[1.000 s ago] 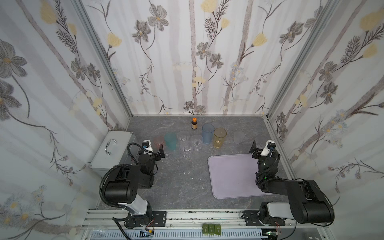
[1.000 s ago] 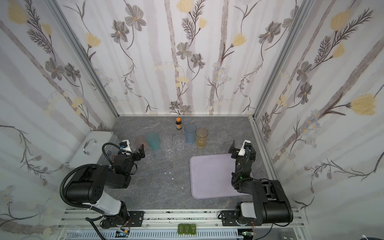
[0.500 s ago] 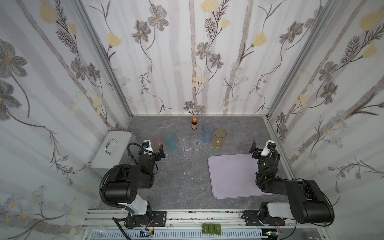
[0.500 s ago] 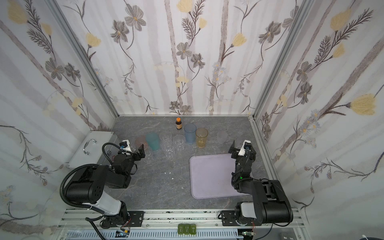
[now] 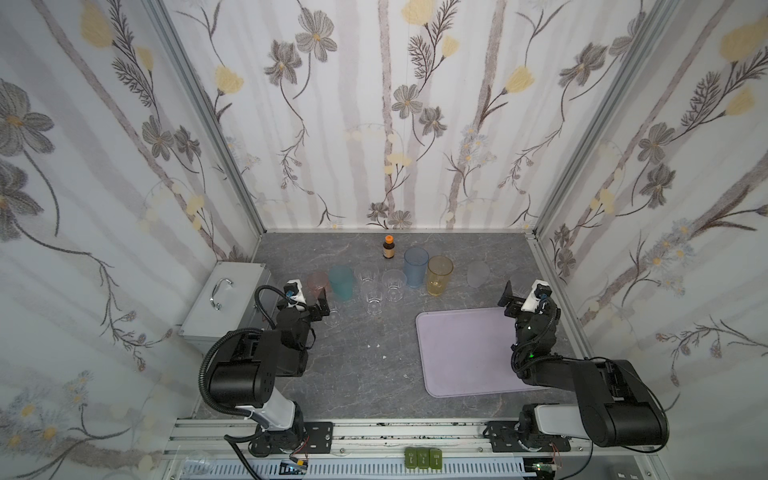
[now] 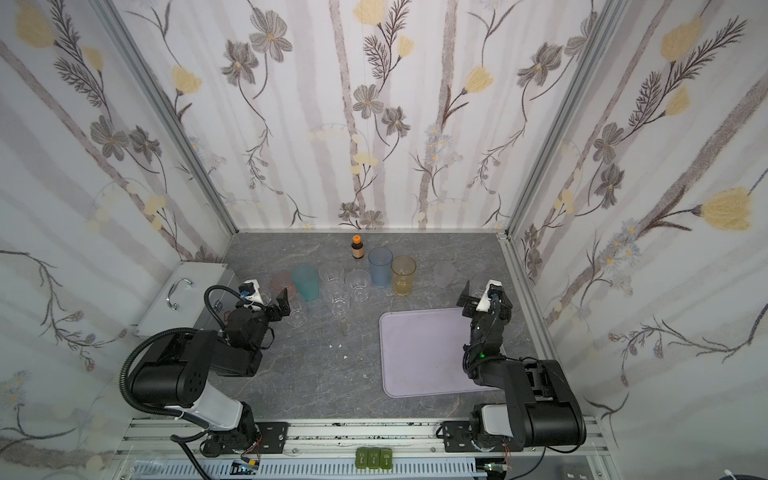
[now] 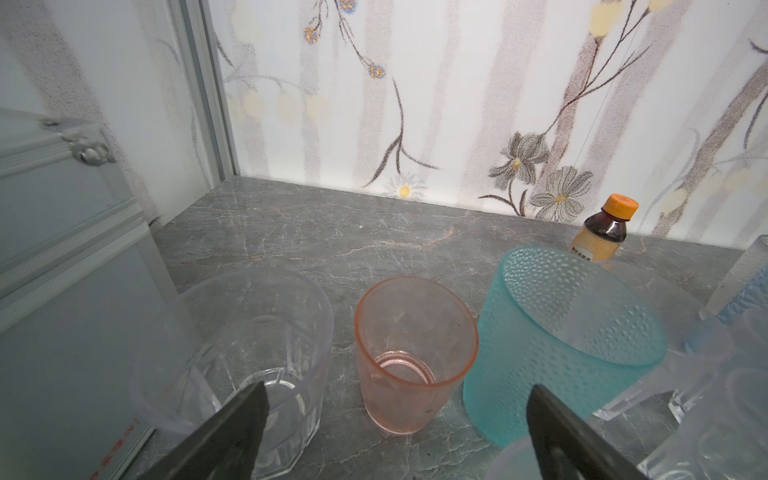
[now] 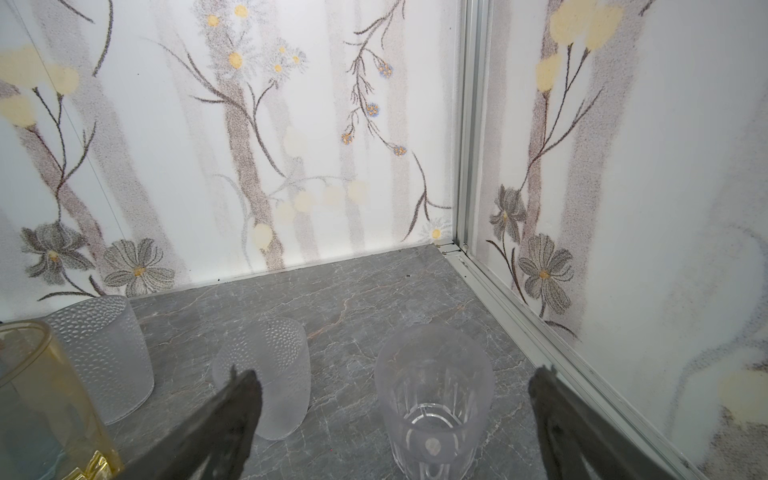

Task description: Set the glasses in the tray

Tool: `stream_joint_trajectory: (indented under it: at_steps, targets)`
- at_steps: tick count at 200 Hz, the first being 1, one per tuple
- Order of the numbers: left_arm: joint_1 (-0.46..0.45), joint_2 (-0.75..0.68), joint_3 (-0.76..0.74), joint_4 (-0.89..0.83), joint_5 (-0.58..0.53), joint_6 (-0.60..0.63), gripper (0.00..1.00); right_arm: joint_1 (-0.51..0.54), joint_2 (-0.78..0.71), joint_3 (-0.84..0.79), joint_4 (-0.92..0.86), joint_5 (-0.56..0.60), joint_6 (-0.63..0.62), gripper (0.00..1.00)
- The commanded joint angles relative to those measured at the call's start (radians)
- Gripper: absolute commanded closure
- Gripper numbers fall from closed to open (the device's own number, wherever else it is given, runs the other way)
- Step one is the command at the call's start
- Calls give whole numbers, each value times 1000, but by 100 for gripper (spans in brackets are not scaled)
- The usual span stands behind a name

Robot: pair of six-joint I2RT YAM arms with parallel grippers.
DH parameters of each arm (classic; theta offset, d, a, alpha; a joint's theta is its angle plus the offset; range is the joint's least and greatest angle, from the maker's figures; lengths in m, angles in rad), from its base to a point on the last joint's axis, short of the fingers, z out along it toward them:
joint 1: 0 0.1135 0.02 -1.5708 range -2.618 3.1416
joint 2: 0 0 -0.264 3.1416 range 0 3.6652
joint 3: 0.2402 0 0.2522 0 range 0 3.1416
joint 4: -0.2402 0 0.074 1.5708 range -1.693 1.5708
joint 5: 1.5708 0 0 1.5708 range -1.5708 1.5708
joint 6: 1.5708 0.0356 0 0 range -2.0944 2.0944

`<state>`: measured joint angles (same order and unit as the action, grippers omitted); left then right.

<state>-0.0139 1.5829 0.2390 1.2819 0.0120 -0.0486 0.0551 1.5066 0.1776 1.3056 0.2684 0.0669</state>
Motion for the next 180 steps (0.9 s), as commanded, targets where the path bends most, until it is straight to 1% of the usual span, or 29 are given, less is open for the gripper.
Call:
stream_joint_trajectory:
  at_steps: [1, 45, 55, 75, 85, 97, 110, 127, 155, 166, 169, 180]
  targets:
    - [0, 0, 4, 44, 8, 12, 0, 2, 3, 8, 34, 2, -10, 0]
    - [3, 1, 4, 44, 9, 9, 0, 0, 1, 5, 38, 2, -10, 0]
    - [4, 2, 7, 42, -28, -6, 0, 1, 1, 5, 39, 3, -11, 0]
    - [-1, -2, 5, 42, -42, -5, 0, -1, 3, 8, 36, 3, -9, 0]
    - [-13, -26, -10, 43, -75, -2, 0, 0, -9, -2, 49, 1, -9, 0]
    - [-25, -70, -19, 35, -109, 8, 0, 2, -50, -5, 19, -1, -10, 0]
    - [-35, -112, -29, 22, -139, 10, 0, 3, -103, 11, -62, 13, -13, 0]
    - [-63, -177, -57, 15, -225, 11, 0, 5, -166, 45, -200, 30, 2, 0]
    - [-95, -280, -68, -59, -323, 7, 0, 5, -244, 108, -440, 131, 113, 0]
    - [-112, -320, -72, -98, -401, -8, 0, 5, -274, 151, -558, 166, 142, 0]
    - [-116, -352, -73, -107, -425, -16, 0, 6, -282, 167, -592, 179, 156, 0]
    - [-133, -408, -74, -153, -516, -48, 0, 7, -308, 234, -754, 228, 235, 0]
